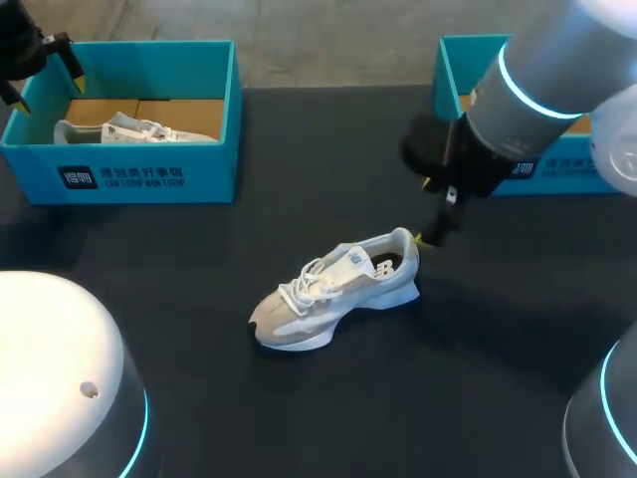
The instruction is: Take the shoe out of the shoebox, open the shoe tongue, remove and reinsert the insole, then place the shoe into the shoebox
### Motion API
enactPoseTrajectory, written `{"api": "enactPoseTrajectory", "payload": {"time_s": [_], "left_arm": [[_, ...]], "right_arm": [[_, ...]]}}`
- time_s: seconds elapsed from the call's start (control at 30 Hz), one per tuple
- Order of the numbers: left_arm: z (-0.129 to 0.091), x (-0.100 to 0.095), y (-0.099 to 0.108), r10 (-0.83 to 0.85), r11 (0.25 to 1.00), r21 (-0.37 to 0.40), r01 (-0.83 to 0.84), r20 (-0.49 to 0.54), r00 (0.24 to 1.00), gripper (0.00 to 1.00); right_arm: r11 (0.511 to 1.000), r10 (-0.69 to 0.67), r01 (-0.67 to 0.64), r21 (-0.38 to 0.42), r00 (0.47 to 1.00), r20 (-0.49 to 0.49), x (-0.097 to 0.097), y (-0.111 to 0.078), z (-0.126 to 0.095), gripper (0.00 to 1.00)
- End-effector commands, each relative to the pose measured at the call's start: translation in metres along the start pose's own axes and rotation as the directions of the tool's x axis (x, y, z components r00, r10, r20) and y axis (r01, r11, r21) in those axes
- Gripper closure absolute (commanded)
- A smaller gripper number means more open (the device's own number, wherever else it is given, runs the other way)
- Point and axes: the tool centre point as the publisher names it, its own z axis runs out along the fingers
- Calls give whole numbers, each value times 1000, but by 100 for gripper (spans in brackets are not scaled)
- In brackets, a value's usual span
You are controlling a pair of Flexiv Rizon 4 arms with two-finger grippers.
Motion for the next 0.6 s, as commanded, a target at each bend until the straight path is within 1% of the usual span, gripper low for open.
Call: {"api": "enactPoseTrajectory", "payload": {"time_s": [0.03,0.07,0.13,0.17,0.23,0.27,0.3,0.33,0.37,0.4,0.47,0.5,0.6], "left_arm": [[0,0,1,1,1000,1,-1,-2,1000,0],[0,0,1,1,1000,1,-1,-2,1000,0],[0,0,1,1,1000,1,-1,-2,1000,0],[0,0,1,1,1000,1,-1,-2,1000,0],[0,0,1,1,1000,1,-1,-2,1000,0],[0,0,1,1,1000,1,-1,-2,1000,0],[0,0,1,1,1000,1,-1,-2,1000,0],[0,0,1,1,1000,1,-1,-2,1000,0],[0,0,1,1,1000,1,-1,-2,1000,0],[0,0,1,1,1000,1,-1,-2,1000,0],[0,0,1,1,1000,1,-1,-2,1000,0],[0,0,1,1,1000,1,-1,-2,1000,0],[0,0,1,1,1000,1,-1,-2,1000,0]], "right_arm": [[985,-24,21,-172,1000,-17,0,-19,13,0],[986,-18,15,-166,1000,-16,0,-22,15,0],[980,-22,16,-200,999,-31,1,-28,19,0],[980,-20,15,-198,1000,-19,1,-31,21,0],[970,-51,43,-239,998,-25,1,-35,25,0],[970,-69,64,-237,998,-15,1,-37,27,0],[959,-88,81,-272,996,-14,1,-39,28,0],[954,-100,91,-285,995,-19,2,-40,30,0],[947,-133,126,-296,991,-5,2,-42,33,0],[938,-138,126,-323,990,-15,1,-44,35,0],[933,-164,150,-326,986,-15,1,-48,39,0],[927,-166,148,-344,986,-24,0,-50,41,0],[922,-183,157,-354,982,-40,-1,-56,48,0]]}}
